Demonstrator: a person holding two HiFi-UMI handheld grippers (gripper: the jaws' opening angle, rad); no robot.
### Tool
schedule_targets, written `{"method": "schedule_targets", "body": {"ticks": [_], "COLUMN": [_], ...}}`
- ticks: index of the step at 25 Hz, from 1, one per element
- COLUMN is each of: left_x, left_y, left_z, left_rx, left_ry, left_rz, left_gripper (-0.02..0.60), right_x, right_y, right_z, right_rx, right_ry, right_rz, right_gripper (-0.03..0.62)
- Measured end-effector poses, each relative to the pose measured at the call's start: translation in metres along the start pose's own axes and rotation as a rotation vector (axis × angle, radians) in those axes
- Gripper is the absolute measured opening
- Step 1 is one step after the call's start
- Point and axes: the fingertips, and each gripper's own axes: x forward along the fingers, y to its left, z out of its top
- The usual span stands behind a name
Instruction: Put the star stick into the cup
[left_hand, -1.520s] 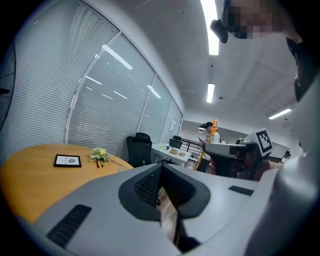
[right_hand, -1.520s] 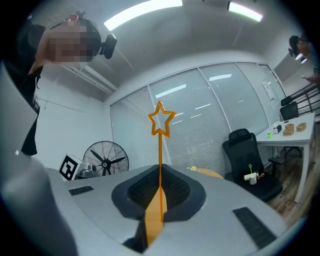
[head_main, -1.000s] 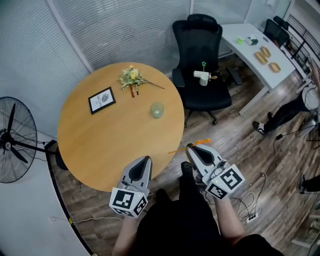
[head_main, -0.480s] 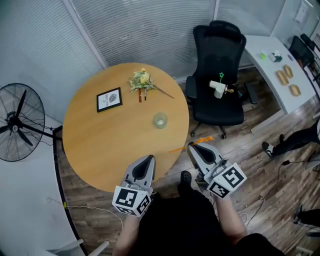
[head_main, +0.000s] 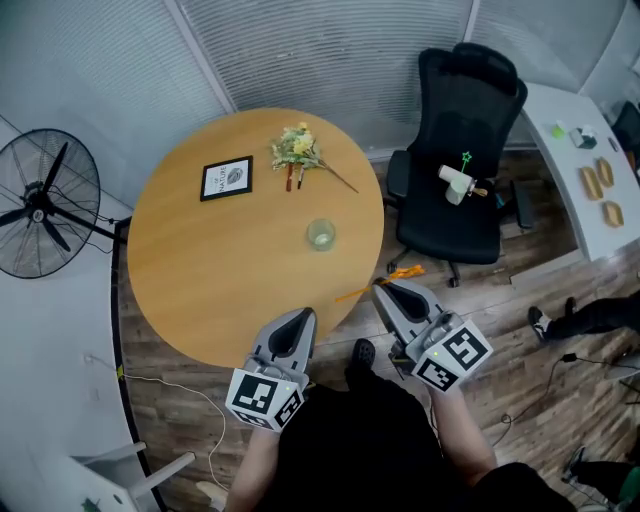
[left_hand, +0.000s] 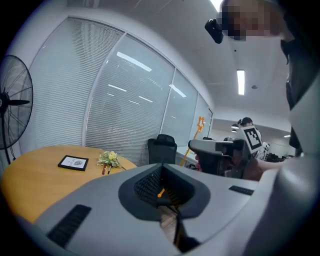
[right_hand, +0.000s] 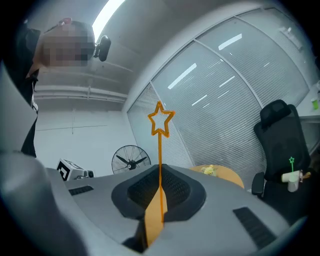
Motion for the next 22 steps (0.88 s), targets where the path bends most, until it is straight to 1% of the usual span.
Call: {"method": "schedule_targets", "body": {"ticks": [4,6,10,13,15,19,22], "left_x": [-0.003,-0.005,-0.002,0.006,0.013,0.031,0.041], "left_y": [-0.003,-0.003,0.003,0.009,0.012,0.020,0.029], "left_z": [-0.012,-0.018,-0.021,-0.022,-0.023,-0.016,-0.012], "left_rx": [-0.022,-0.031,-0.056,-0.060,-0.071,-0.120,-0.116], "left_ry": [0.016,0.028,0.025,0.034,0.041,0.034,0.040], "left_rz": [0.028,0.029,0.007,0.001,-0.018,-0.069,-0.083], "left_gripper": [-0.002,-0.002,-0.002,-0.003,-0.002,-0.002,-0.002], "right_x": [0.000,0.001,0.007,0.013,0.018,0.038,0.054], "right_y": [-0.007,-0.010,-0.015,-0.021,-0.024,-0.031,-0.034], "right_z": [-0.011,-0.018,-0.029,-0.033,-0.032,-0.030,-0.023], "right_rx": [0.024,0.041,0.045,0.058,0.057,0.021,0.015], "right_ry": [0.021,0.033,0.065,0.078,0.085,0.127,0.131], "right_rz": [0.005,-0.003,-0.020,-0.032,-0.041,-0.048,-0.051], "right_gripper": [0.023,0.023,0.023,0.021,0.021,0.021,0.022]}}
